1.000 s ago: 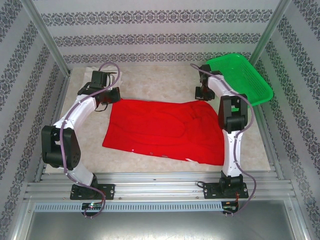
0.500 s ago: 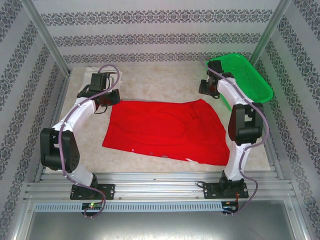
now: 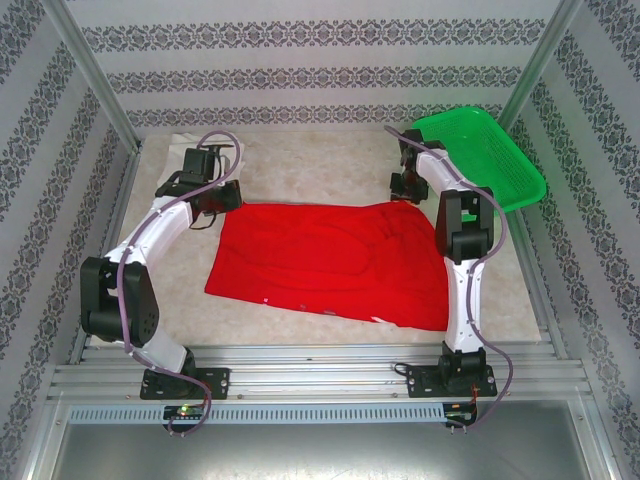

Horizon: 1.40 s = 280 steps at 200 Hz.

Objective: Fold and stack the t-shirts

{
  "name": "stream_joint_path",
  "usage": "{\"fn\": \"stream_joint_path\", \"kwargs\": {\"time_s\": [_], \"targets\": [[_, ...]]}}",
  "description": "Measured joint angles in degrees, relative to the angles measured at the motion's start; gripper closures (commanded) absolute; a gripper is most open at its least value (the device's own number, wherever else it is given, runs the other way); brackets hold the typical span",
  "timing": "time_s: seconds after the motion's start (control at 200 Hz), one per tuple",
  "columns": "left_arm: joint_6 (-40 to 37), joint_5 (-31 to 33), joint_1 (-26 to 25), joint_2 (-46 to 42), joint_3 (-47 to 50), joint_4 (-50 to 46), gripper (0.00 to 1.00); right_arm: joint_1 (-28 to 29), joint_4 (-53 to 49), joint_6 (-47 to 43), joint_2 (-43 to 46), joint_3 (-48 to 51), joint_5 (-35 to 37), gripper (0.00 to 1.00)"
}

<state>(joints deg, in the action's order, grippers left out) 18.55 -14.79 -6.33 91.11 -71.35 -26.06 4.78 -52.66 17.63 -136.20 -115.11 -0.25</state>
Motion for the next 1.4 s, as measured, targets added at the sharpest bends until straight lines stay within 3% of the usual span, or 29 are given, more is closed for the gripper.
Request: {"fn": "stream_joint_path", "kwargs": {"time_s": [0.065,0.375,0.829,1.169,1.399], "targets": [[0.02,0.02,0.00,0.00,0.00,0.00,1.00,0.00,-0.35,-0.17,-0.39,-0.42,0.22,1.00],[0.00,0.44,0.00,-0.42,0.00,0.00,1.00,0.00,2.84,0.70,4.09,6.73,0.72,1.00],[1.55,-0.04,0.00,-2.75,2.86,1.29,1.00,1.77,20.90,2.23,40.46,39.06,0.48,1.00],[7.04,-0.20,-0.04,-10.08,13.05,3.48,1.00,2.58,24.55,6.69,58.36,63.28,-2.89,1.00],[14.16,1.25,-0.11,-13.03,21.16,3.87,1.00,4.68,23.06,11.80,61.70,73.07,-5.05,1.00]]}}
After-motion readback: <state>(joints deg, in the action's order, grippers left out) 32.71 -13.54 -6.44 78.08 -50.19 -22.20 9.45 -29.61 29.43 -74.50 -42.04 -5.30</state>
